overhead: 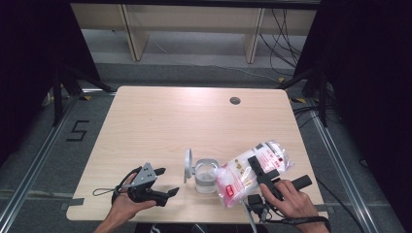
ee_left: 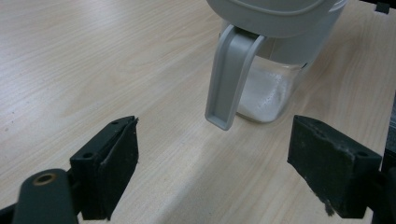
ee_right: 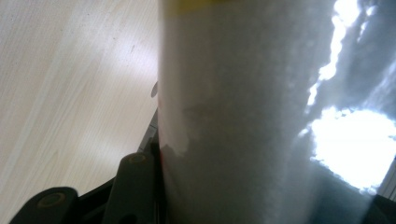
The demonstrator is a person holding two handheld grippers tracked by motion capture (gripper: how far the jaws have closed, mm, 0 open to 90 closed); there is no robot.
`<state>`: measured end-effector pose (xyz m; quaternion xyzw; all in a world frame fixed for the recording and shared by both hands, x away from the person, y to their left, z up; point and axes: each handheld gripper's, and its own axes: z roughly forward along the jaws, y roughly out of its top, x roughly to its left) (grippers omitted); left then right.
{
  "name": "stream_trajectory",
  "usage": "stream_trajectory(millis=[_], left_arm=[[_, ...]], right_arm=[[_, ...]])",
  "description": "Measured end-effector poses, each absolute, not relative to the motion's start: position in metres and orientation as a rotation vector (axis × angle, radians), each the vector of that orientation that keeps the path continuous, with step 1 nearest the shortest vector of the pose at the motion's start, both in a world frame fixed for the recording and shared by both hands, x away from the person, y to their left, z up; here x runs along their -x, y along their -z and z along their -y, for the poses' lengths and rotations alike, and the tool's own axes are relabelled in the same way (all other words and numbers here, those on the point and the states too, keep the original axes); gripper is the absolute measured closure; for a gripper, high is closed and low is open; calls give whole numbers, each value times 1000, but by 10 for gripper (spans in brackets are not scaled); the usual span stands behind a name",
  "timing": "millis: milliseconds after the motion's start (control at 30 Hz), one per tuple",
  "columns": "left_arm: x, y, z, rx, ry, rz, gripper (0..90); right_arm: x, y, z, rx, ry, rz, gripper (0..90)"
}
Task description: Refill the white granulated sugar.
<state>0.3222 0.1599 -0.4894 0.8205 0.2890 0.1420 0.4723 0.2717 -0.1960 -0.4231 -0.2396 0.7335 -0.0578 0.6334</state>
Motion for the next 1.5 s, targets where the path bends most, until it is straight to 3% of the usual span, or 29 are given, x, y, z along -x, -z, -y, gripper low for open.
stream_trajectory(millis=[1500], left_arm=[[-322,490,-158,-1978,-333,-717,158]], right_arm=[[-270,419,198,572,132,-1660,592]])
